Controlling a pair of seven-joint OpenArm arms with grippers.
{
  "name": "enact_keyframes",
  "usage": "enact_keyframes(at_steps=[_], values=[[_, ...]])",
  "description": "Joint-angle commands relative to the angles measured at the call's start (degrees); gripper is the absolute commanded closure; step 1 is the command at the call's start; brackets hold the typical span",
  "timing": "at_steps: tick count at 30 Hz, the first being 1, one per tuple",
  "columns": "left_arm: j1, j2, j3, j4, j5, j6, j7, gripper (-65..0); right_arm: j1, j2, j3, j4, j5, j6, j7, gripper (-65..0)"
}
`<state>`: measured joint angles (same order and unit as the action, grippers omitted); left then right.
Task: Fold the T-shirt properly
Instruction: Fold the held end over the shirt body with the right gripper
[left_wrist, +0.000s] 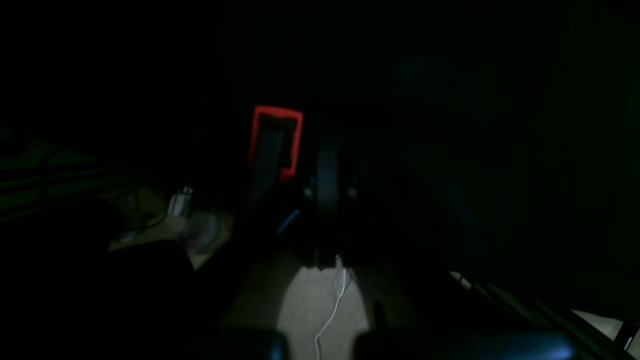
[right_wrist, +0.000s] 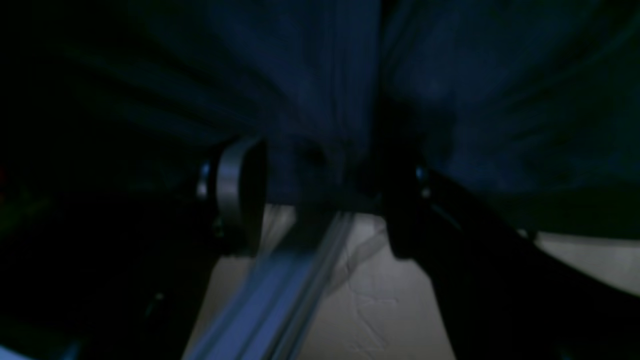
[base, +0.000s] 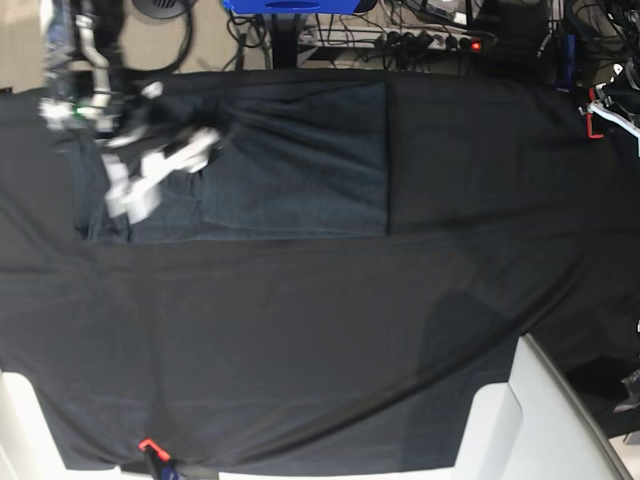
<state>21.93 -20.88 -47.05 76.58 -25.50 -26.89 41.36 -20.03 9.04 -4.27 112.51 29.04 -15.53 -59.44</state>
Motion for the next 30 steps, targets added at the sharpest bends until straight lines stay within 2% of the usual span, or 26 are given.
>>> enact_keyframes(at_steps=[1,3,5,10,13,14,15,25,30], values=[[0.1,-1.2,-0.4,0.7,-0.4,0.0,-0.8,0.0,0.6,1.4,2.6,1.0,0.2,1.7,0.8,-35.7],[0.1,-1.2,-0.4,0.7,-0.4,0.0,-0.8,0.0,2.2,2.8,8.1,-0.7,0.9,8.7,1.1,-42.9],[0.1,-1.2,-0.4,0.7,-0.4,0.0,-0.8,0.0,3.8,2.9,14.7,-4.6,3.4,18.1,1.2,-49.8],[0.1,-1.2,-0.4,0.8,-0.4,0.0,-0.8,0.0,9.4,3.0,28.8,-16.7,7.8,40.3,0.8,-51.3],[0.1,-1.2,-0.4,0.9,-0.4,0.0,-0.8,0.0,12.8,3.5,33.9,-23.9,7.7,51.2,-1.2,-51.5],[0.1,-1.2,-0.4,0.9,-0.4,0.0,-0.8,0.0,13.7,4.7,35.3,-26.2,7.7,54.4,-1.9,-51.5],[0.2,-1.2,-0.4,1.0,-0.4,0.0,-0.8,0.0,14.8,5.5,36.0,-28.9,7.7,55.5,-2.4,-51.5],[0.3,-1.2,-0.4,0.8,-0.4,0.0,-0.8,0.0,23.0,10.6,37.6,-52.4,7.8,55.5,-3.2,-51.6],[0.4,-1.2,-0.4,0.7,-0.4,0.0,-0.8,0.0,24.3,10.3,37.6,-54.4,7.9,55.5,-3.6,-61.8]])
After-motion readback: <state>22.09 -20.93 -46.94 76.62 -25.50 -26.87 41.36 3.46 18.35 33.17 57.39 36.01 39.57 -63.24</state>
